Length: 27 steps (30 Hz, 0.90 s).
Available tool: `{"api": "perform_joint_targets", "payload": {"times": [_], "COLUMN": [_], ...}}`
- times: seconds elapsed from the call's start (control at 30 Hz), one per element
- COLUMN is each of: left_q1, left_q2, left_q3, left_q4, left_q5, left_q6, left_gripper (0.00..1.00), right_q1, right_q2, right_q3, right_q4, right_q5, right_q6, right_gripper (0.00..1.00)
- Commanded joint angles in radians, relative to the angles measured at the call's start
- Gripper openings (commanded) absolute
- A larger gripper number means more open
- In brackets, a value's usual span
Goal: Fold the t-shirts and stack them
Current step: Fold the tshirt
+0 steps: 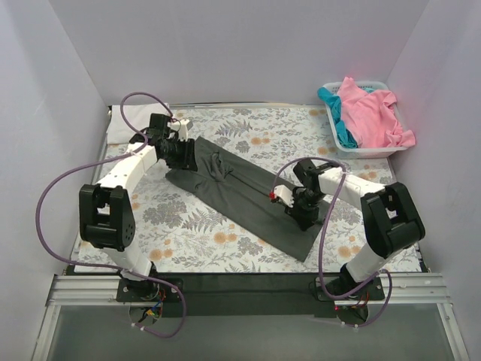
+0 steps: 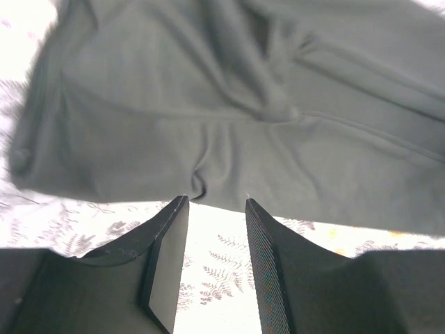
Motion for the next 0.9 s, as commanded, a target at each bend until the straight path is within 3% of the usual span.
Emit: {"api": "perform_joint_targets", "payload": {"times": [0.0, 0.17, 0.37, 0.5, 0.73, 0.87], "left_q1": [-0.042, -0.047, -0.047, -0.047, -0.047, -0.045], "left_q2": [0.062, 0.167, 0.35, 0.498, 0.768, 0.734], "left_q3": [-0.044, -0.013, 0.105, 0.253, 0.756, 0.792], "left_q4": [-0.004, 0.028, 0.05, 0.042, -0.018, 0.008], "left_q5": [-0.107, -0.184, -0.259, -0.274, -0.208, -0.198], "left_q6": [-0.095, -0.137, -0.12, -0.08, 0.017, 0.041], "left_gripper": [0.37, 0.32, 0.29, 0.27, 0.3, 0.36], "right_q1": [-0.052, -0.158, -0.18, -0.178, -0.125, -0.067], "right_q2": [-0.009, 0.075, 0.199, 0.261, 0.294, 0.294], "right_q3": [0.088, 0.294, 0.355, 0.354, 0.319, 0.288], "right_q4": [-0.148, -0.156, -0.104, -0.082, -0.041, -0.029], "right_q5": [-0.084, -0.081, -0.006, -0.006, -0.056, -0.116], "right_q6": [0.007, 0.001, -0.008, -0.001, 0.047, 0.096], "right_gripper": [0.21, 0.22, 0.2, 0.19, 0.18, 0.18]}}
